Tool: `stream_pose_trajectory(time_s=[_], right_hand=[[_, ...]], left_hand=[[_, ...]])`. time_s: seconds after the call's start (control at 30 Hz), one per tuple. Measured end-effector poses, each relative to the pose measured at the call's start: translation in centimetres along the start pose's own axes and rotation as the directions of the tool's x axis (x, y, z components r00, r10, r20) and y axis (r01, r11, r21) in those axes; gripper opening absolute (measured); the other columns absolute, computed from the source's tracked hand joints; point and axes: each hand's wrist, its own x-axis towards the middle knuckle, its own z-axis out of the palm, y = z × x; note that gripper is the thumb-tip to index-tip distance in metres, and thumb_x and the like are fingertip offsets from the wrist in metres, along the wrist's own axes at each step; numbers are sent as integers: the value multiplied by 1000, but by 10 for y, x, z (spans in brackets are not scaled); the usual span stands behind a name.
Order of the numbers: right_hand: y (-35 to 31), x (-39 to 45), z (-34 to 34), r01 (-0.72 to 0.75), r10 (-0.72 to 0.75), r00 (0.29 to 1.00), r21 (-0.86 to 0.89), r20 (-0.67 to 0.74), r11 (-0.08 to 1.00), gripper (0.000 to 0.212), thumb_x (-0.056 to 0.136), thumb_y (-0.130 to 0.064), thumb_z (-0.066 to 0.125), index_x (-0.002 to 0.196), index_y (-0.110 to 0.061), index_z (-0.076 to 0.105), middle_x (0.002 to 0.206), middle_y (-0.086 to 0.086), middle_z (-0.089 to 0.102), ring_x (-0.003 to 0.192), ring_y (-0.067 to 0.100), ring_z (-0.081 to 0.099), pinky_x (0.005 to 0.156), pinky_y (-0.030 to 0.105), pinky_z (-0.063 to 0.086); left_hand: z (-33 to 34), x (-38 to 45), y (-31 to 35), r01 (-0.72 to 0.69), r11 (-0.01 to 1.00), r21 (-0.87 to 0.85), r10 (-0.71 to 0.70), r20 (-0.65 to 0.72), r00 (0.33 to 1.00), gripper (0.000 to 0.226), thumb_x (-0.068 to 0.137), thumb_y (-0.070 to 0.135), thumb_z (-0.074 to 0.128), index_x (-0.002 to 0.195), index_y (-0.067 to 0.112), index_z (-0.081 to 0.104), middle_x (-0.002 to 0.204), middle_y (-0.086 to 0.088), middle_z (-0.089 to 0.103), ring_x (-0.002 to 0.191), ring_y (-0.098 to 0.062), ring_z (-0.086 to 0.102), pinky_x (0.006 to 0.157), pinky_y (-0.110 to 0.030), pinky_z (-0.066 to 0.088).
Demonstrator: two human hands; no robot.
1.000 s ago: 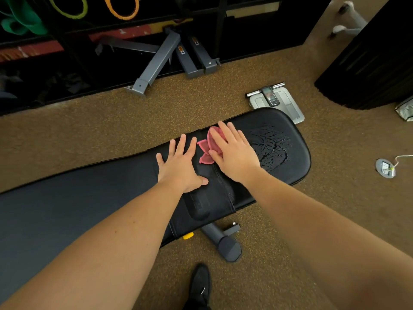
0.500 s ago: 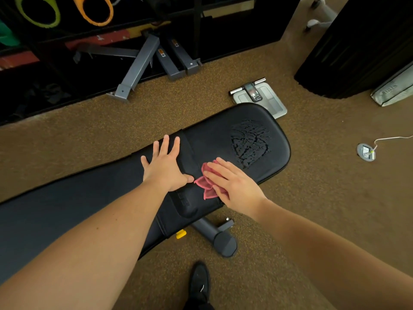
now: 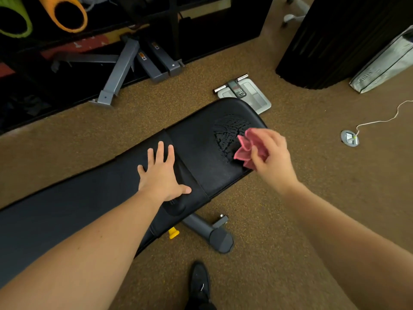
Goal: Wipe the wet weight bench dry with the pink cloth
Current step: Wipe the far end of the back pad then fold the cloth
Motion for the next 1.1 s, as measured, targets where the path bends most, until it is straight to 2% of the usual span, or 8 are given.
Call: stream_pose_trajectory(time_s=[0.1, 0.23, 0.3, 0.37, 0.67, 0.87, 1.0, 1.1], right_hand=[[23, 30, -6, -155, 169, 978, -113, 121, 981, 59, 101, -29, 55, 155, -21, 33, 154, 1, 33, 141, 22, 33, 118, 35, 27], [23, 23, 16, -80, 119, 985, -275, 127, 958, 58, 100, -42, 53, 152, -24, 34, 154, -2, 34, 141, 21, 33, 121, 40, 23], [15, 7, 32, 5, 41, 990, -335, 132, 942, 53, 102, -38, 50, 152, -22, 39, 157, -1, 37, 148, 22, 29, 125, 45, 13], [7, -6, 45, 56, -14, 991, -323, 131, 945, 48, 105, -32, 45, 151, -20, 42, 157, 1, 40, 151, 23, 24, 126, 42, 6], [-23, -48, 84, 208, -169, 968, -214, 186, 954, 42, 106, -28, 42, 146, -20, 50, 153, 1, 46, 151, 23, 28, 126, 40, 12], [-27, -70, 91, 343, -302, 917, -128, 260, 931, 35, 105, -26, 48, 136, -17, 61, 144, 1, 56, 140, 23, 44, 118, 41, 34], [-36, -67, 67, 202, -201, 950, 23, 239, 979, 30, 104, -28, 49, 128, -21, 66, 131, -9, 59, 125, 9, 44, 109, 28, 37], [-35, -44, 34, 16, -26, 996, 112, 89, 994, 25, 102, -20, 54, 121, -24, 69, 125, -12, 60, 121, -5, 45, 105, 18, 38]], left_hand=[[3, 1, 0, 2, 1000, 3, -2, -7, 1000, 135, 71, 64, 78, 157, 26, -20, 162, 2, -32, 151, -31, -21, 121, -62, 9], [5, 1, 0, 6, 1000, 6, -6, -13, 1000, 135, 72, 64, 77, 157, 26, -20, 162, 2, -32, 151, -31, -22, 121, -62, 8], [5, 1, 0, 8, 1000, 5, -8, -11, 1000, 134, 72, 64, 77, 156, 26, -21, 162, 2, -32, 151, -30, -22, 121, -62, 8], [5, 1, 1, 10, 1000, 1, -10, -10, 1000, 134, 72, 63, 77, 156, 26, -21, 162, 2, -32, 151, -30, -22, 121, -62, 7], [1, -1, 4, 24, 1000, 3, -24, -1, 1000, 135, 72, 62, 78, 157, 26, -20, 162, 2, -32, 151, -31, -22, 121, -62, 8], [2, -2, 4, 22, 1000, -6, -22, -1, 1000, 135, 71, 64, 78, 157, 26, -20, 162, 3, -32, 151, -30, -22, 121, -62, 8], [3, -2, 2, 16, 1000, -19, -16, -8, 1000, 135, 72, 63, 78, 157, 26, -20, 162, 3, -32, 151, -30, -23, 121, -62, 7], [4, -3, 2, 14, 1000, -16, -15, -13, 1000, 134, 73, 62, 78, 156, 26, -20, 162, 3, -32, 151, -30, -23, 121, -62, 7]])
